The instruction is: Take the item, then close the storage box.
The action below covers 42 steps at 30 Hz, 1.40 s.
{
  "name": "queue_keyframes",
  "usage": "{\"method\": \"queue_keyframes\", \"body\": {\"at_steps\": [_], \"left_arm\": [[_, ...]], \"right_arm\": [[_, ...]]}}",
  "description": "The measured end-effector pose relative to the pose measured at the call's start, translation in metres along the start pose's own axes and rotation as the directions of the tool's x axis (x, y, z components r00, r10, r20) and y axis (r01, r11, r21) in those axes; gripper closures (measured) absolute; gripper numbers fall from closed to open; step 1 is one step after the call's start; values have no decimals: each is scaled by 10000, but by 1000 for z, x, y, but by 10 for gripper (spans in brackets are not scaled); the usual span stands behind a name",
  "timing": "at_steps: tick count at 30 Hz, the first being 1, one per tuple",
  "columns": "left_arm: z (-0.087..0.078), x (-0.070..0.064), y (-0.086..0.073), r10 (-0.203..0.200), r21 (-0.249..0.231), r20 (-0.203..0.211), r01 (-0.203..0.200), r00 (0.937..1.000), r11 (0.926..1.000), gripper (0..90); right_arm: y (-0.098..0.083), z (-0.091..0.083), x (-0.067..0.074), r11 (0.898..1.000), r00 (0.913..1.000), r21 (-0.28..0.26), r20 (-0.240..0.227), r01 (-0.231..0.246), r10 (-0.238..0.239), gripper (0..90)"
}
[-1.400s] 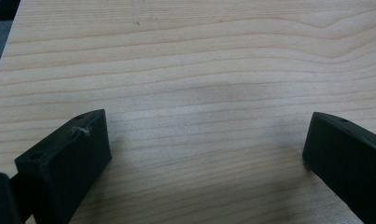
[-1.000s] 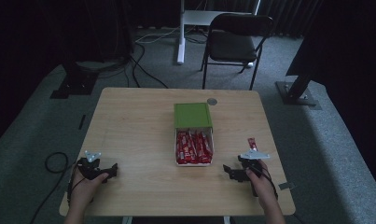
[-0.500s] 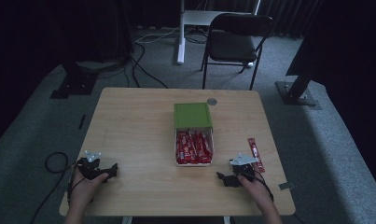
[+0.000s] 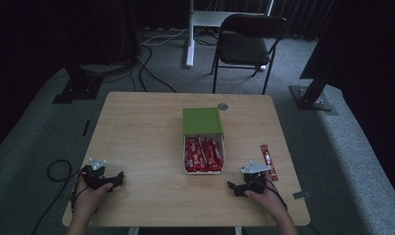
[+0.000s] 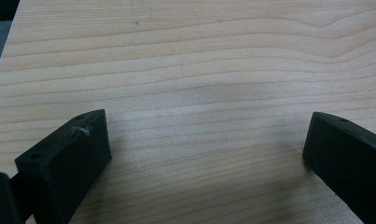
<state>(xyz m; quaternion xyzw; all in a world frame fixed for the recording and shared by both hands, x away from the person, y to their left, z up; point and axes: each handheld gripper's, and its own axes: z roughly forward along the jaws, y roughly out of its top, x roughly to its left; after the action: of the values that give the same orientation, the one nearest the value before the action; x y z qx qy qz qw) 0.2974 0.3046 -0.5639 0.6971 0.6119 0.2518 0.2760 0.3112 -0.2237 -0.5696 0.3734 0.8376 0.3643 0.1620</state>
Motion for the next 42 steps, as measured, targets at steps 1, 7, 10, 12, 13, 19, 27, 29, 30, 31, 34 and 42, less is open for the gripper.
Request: {"method": "queue_keyframes", "body": {"at_steps": [1, 7, 10, 12, 13, 19, 27, 29, 30, 31, 34, 42], "left_arm": [[0, 0, 0, 11, 0, 4, -11, 10000, 10000, 14], [0, -2, 0, 280, -7, 225, -280, 9994, 9996, 14], [0, -4, 0, 507, -39, 393, -506, 9979, 9987, 14], [0, -5, 1, 533, -41, 402, -531, 9978, 9986, 14], [0, -7, 1, 663, -45, 500, -661, 9965, 9978, 14], [-1, -12, 2, 1235, -8, 1010, -1241, 9872, 9923, 14], [-8, -29, 9, 1633, -460, 1739, -1577, 9711, 9864, 15], [-9, -36, 11, 1761, -575, 1868, -1682, 9665, 9841, 14], [-9, -39, 12, 1835, -641, 1920, -1743, 9641, 9826, 15], [-9, -43, 13, 1926, -709, 2028, -1817, 9601, 9808, 14], [-9, -52, 14, 2116, -937, 2226, -1951, 9517, 9763, 14], [-8, -69, 14, 2689, -1181, 2601, -2459, 9274, 9621, 14]], "right_arm": [[0, 0, 0, 10000, 10000, 0, -1, 3, -3, 124], [0, 0, 0, 10000, 10000, -1, -20, -5, 5, 128], [0, 0, -1, 10000, 10000, -36, 36, -83, 83, 135], [0, -1, -1, 9999, 9999, -59, 36, -139, 139, 135], [0, -1, -2, 9998, 9998, -102, 54, -164, 165, 135], [4, -5, -6, 9981, 9988, -381, 122, -474, 479, 134], [11, -8, -8, 9925, 9961, -844, -22, -884, 886, 131], [12, -9, -8, 9899, 9947, -978, -49, -1025, 1025, 131], [12, -10, -9, 9898, 9950, -1011, -32, -1000, 1002, 131], [12, -10, -9, 9901, 9952, -1009, 3, -974, 979, 131], [13, -10, -10, 9913, 9961, -985, 22, -877, 883, 131], [16, -11, -10, 9882, 9953, -1187, -29, -963, 967, 131]]}}
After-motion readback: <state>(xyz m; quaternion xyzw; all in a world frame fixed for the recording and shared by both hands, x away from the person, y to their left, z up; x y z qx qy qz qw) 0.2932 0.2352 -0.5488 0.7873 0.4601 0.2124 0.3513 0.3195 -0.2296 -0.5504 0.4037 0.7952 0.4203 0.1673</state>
